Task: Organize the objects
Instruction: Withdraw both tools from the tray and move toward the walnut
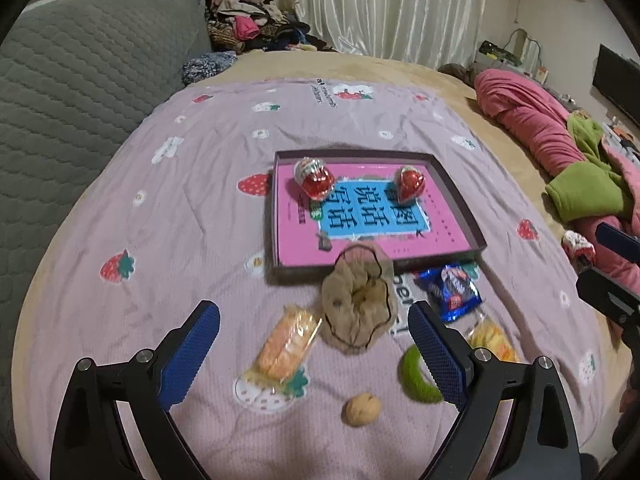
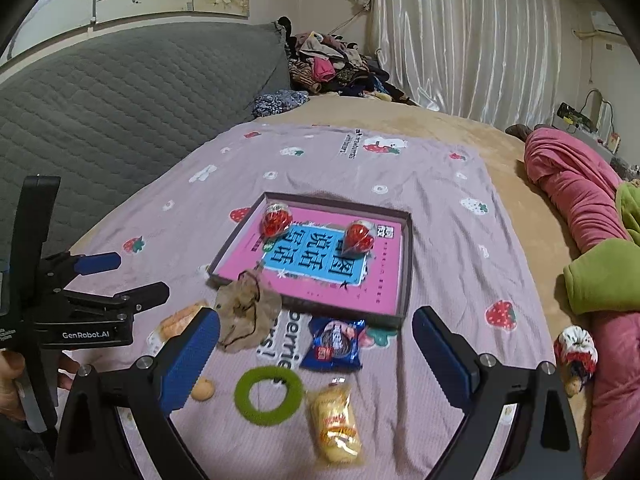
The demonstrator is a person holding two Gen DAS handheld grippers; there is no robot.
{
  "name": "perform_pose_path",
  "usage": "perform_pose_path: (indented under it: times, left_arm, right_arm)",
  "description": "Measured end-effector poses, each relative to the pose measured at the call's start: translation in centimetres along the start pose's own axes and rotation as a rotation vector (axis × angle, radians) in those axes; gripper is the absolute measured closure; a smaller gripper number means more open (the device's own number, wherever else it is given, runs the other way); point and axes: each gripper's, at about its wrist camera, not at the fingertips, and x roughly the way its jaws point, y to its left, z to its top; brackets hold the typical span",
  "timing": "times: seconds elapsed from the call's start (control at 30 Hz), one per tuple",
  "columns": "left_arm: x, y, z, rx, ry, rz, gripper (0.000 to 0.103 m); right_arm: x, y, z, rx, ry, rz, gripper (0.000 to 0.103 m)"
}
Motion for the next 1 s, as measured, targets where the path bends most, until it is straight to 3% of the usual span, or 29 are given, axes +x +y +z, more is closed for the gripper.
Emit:
perform_pose_path:
  times: [0.4, 1.0]
  left_arm:
    - [-0.5, -0.6, -5.5, 0.020, 0.023, -0.004, 0.007]
    - [-0.4, -0.8, -9.5, 0.037, 0.037, -0.003, 0.007]
  right_arm:
    - [-1.0, 0.5, -4.5, 0.017, 0.026, -0.009, 0.005]
    - [-0.9, 1.9, -10.2, -0.004, 0.066, -0.025, 0.005]
